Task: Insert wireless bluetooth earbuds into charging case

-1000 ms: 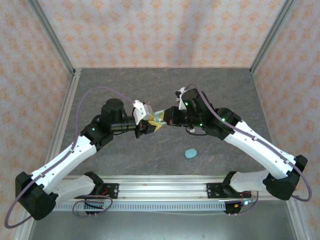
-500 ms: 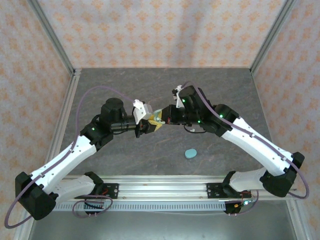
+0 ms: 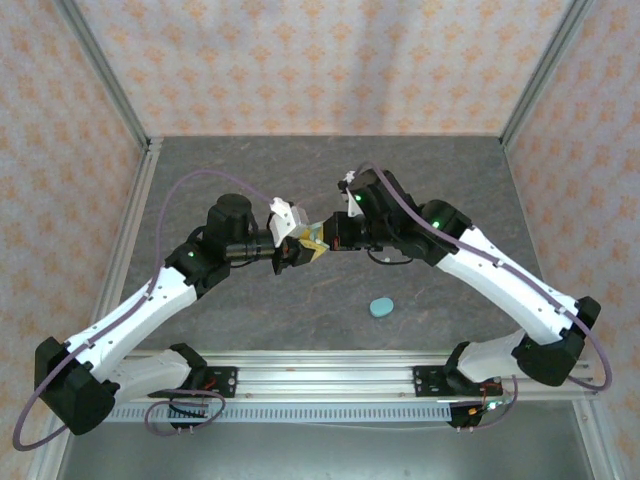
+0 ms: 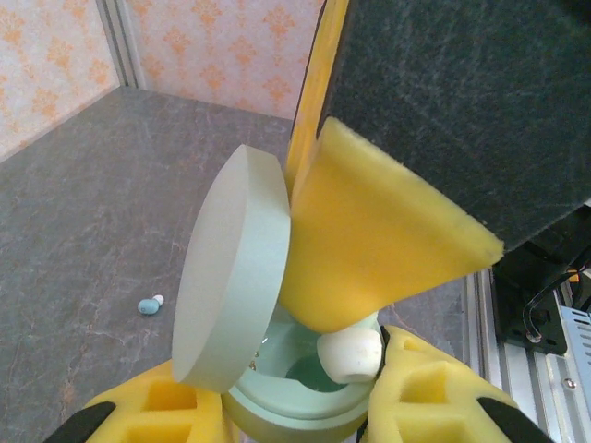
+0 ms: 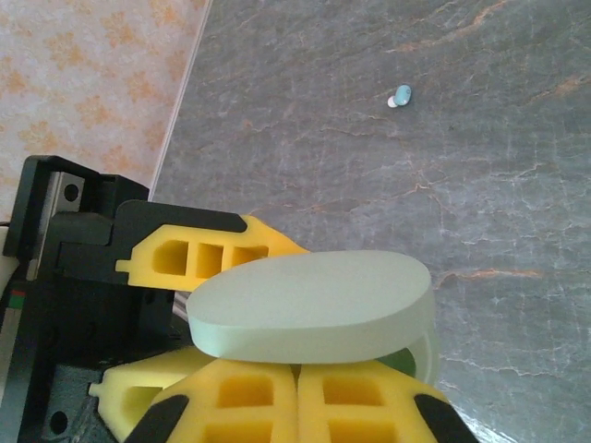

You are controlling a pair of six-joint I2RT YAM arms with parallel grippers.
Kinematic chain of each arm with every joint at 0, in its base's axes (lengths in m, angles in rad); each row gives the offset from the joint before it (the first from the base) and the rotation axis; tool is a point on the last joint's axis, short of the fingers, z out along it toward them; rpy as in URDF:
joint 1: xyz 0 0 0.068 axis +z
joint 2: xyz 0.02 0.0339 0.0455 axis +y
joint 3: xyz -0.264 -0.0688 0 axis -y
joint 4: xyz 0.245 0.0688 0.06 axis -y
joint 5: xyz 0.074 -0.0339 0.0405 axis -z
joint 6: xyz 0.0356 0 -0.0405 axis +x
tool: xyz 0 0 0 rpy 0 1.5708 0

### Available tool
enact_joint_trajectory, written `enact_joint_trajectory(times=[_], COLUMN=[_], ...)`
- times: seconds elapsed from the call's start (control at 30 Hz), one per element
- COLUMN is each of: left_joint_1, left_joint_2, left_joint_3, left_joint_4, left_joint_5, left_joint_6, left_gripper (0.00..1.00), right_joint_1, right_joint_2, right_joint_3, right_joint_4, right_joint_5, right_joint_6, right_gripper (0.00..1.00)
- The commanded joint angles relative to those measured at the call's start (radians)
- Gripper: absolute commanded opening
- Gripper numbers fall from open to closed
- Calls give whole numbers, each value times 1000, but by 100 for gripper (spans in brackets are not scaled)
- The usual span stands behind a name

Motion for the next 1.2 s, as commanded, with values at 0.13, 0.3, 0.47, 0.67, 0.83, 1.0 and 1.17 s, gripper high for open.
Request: enact_joint_trajectory(times=[0.13,0.3,0.47,0.67,0.83,1.0,1.17], left_joint_1=[-9,-10,-11,-11,-10,-11,-12], left_joint_2=[-3,6,7,9,15,19,20], left_joint_3=[46,48,47,45,45,46,45], left_joint_4=[50,50,49,50,50,50,50], left_joint_5=[3,6,3,2,2,2,2], left_joint_6=[14,13,16,19,21,21,21], left_gripper=[0,0,0,0,0,0,0], right_joint_1=[6,6,6,8,8,8,8], right_joint_2=[39,58,84,107,112,128,129], right_joint_3=[43,63,88,110,133,169,183], right_joint_4=[-91,-77,-98,-146,-164,-198,-204], right_joint_5=[64,52,25,36,37,47,50], right_joint_6=[-36,-39,-46,-59,-65,-74,-70], right_gripper=[9,5,6,8,9,15,21])
